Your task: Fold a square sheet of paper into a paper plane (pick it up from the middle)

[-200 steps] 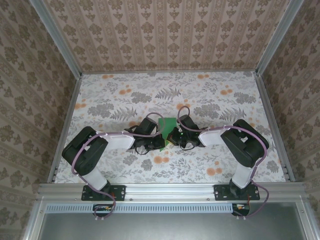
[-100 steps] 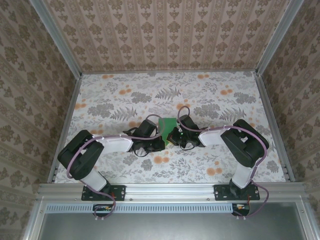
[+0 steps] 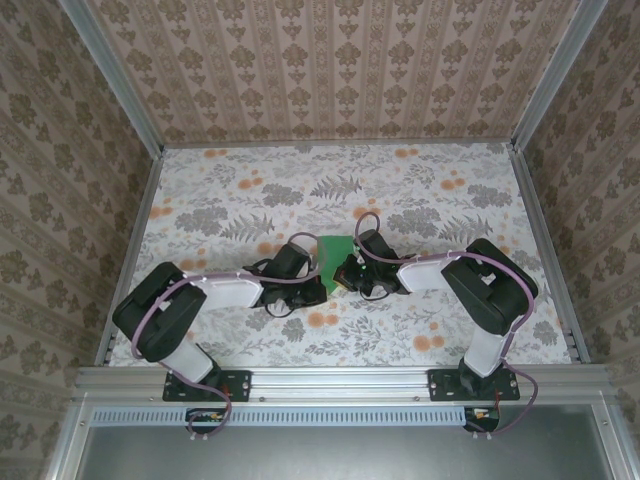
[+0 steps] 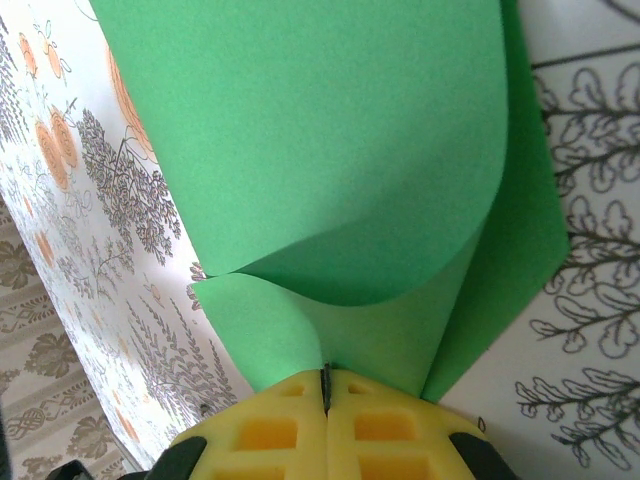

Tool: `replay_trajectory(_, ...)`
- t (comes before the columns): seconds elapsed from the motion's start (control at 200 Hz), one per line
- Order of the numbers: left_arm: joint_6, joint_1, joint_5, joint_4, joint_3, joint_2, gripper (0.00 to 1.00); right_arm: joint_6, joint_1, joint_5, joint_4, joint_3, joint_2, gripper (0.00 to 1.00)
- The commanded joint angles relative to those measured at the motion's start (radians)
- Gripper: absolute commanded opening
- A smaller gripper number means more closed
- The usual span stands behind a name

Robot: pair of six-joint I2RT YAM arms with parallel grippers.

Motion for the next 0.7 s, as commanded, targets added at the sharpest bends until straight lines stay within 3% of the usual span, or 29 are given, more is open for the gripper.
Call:
replay_trajectory(0.0, 0.020, 0.005, -0.017, -0.013, 0.009, -0.074, 0.08, 0.014, -0.006, 0.096, -0.148, -0.037, 0.014, 0.00)
replay_trajectory(0.425, 0.046, 0.023, -0.033, -0.094, 0.107, 0.102, 0.03, -0.033, -0.010, 0.058, -0.104, -0.024, -0.003, 0.00)
replay_trajectory(0.695, 0.055, 0.031, -0.061, -0.165, 0.096, 0.116, 0.00, -0.272, -0.024, -0.001, -0.166, 0.055, -0.053, 0.00)
